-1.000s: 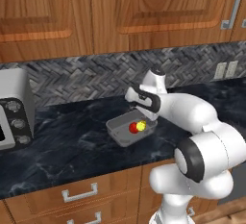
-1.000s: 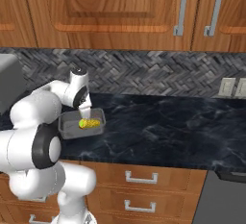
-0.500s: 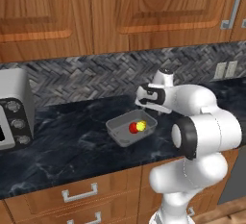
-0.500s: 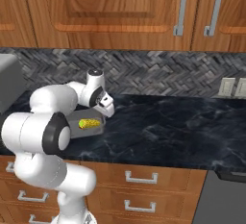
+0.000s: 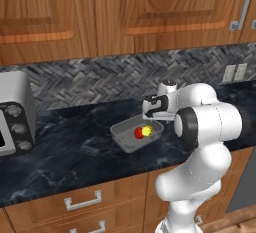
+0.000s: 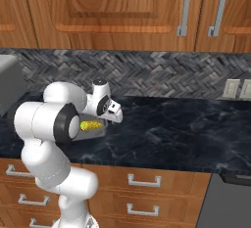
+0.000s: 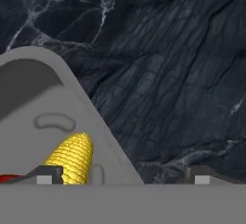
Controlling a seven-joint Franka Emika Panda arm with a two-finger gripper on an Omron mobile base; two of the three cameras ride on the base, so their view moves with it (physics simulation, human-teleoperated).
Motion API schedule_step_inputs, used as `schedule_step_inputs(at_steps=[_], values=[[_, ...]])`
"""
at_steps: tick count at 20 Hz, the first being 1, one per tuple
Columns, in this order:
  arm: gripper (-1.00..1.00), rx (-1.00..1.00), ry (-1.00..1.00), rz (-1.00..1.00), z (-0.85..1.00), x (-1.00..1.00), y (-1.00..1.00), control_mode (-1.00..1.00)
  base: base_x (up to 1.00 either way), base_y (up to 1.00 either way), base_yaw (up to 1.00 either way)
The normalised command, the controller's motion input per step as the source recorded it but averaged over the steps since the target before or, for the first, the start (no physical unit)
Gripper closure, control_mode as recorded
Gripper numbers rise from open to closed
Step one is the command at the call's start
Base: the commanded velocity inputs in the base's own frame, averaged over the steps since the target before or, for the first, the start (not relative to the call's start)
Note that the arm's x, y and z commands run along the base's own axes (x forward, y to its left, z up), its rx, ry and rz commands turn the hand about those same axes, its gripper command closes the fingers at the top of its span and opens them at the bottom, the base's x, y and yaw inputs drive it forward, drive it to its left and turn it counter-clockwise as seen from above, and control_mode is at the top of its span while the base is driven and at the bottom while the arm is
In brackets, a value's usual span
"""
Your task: Take the tomato and corn out of the freezer and place them in the tupperware container on the counter. Then put the tupperware containing the vegetables back in the freezer.
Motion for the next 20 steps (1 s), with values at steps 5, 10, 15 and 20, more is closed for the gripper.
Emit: schedule_step_inputs(at_steps=[5, 10, 15, 20], values=[[-1.00, 0.01, -0.02, 0.12, -0.35, 0.30, -0.10, -1.00, 0.00, 0.00, 0.00], [-1.00, 0.03, 0.00, 0.08, -0.20, 0.52, 0.00, -1.00, 0.00, 0.00, 0.00], [-1.00, 0.00, 0.00, 0.07, -0.02, 0.29, 0.00, -1.00, 0.00, 0.00, 0.00], [-1.00, 0.01, 0.00, 0.01, -0.38, -0.14, 0.25, -1.00, 0.00, 0.00, 0.00]])
